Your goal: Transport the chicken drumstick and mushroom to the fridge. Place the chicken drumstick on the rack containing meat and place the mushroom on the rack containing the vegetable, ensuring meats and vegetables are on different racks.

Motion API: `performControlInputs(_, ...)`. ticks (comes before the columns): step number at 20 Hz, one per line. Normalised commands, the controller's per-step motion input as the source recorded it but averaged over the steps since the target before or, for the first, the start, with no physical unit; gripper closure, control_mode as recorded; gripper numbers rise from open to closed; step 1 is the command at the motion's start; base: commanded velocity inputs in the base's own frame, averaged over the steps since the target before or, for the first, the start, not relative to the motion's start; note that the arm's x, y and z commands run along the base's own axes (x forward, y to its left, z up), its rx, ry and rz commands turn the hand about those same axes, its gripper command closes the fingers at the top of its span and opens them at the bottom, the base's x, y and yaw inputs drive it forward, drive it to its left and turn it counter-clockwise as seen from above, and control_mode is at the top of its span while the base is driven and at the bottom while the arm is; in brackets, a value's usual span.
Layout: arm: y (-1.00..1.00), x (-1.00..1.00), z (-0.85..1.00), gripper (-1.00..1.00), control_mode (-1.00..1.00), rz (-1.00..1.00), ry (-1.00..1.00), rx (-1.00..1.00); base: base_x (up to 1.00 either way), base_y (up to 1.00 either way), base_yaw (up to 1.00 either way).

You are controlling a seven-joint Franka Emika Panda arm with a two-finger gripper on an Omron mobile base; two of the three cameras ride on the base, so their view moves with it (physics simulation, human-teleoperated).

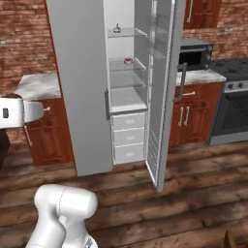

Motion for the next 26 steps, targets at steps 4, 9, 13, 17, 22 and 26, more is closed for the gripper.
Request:
performControlInputs(4, 0.0, 0.0, 0.0, 1.0, 1.0, 0.0, 0.0, 0.0, 1.0, 0.01, -0.16)
performControlInputs(9, 0.0, 0.0, 0.0, 1.0, 1.0, 0.0, 0.0, 0.0, 1.0, -0.01, -0.13)
performControlInputs(13, 0.0, 0.0, 0.0, 1.0, 1.0, 0.0, 0.0, 0.0, 1.0, -0.11, -0.1)
performControlInputs(17, 0.0, 0.0, 0.0, 1.0, 1.0, 0.0, 0.0, 0.0, 1.0, -0.27, -0.07)
performControlInputs(22, 0.0, 0.0, 0.0, 1.0, 1.0, 0.0, 0.0, 0.0, 1.0, -0.35, -0.04)
performControlInputs(26, 0.0, 0.0, 0.0, 1.0, 1.0, 0.0, 0.0, 0.0, 1.0, 0.08, -0.11)
